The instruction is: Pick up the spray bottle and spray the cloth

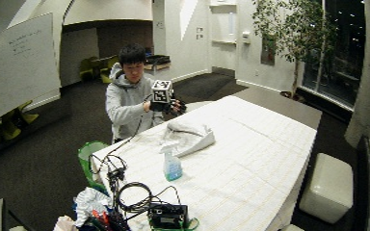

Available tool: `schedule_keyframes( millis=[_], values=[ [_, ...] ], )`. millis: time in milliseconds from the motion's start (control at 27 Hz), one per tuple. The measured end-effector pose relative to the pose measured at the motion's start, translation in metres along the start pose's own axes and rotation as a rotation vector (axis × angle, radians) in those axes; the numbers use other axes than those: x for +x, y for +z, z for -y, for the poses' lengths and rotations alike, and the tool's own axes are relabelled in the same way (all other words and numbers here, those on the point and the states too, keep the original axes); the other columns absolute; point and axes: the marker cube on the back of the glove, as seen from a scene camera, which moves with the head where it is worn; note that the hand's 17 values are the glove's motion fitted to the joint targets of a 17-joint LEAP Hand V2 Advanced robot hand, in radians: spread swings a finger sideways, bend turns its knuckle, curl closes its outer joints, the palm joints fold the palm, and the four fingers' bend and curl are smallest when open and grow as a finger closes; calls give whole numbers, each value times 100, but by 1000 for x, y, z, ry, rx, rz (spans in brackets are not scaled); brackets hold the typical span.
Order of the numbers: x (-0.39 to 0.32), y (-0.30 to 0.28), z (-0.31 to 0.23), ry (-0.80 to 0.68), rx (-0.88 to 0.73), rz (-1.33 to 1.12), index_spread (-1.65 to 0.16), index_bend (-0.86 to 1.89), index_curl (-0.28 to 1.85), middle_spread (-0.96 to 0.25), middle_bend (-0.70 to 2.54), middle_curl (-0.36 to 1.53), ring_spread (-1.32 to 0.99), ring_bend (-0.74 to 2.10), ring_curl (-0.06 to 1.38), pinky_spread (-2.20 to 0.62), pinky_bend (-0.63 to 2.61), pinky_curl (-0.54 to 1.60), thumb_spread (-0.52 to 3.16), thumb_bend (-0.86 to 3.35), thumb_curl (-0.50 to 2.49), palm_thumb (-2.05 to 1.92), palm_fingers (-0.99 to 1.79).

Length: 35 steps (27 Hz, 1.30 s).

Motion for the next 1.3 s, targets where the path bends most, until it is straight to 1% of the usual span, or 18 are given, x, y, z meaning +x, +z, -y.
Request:
schedule_keyframes(
  millis=[222,519,778,1001,1149,1223,1297],
  values=[
    [0,2,-7,-8,30,9,-29,16,11,-3,21,11,6,28,10,21,41,16,69,32,17,54,31],
    [14,-5,-21,-17,116,23,-36,15,17,-3,20,17,8,29,14,27,42,21,93,28,23,58,28],
    [56,-20,-38,30,248,22,-38,14,19,-3,20,21,8,27,16,29,44,24,100,23,28,60,24],
    [104,-28,-53,107,412,20,-38,13,19,-3,21,24,8,28,18,29,46,27,102,18,30,62,21],
    [140,-32,-58,162,514,67,-39,12,20,-3,21,25,8,28,19,29,47,28,102,14,32,64,20],
    [155,-32,-58,182,542,103,-38,13,20,-3,21,26,8,28,19,29,47,29,101,13,33,65,19],
    [171,-30,-56,205,567,157,-38,7,18,-3,20,27,8,29,20,29,51,30,101,11,33,66,14]
  ],
)
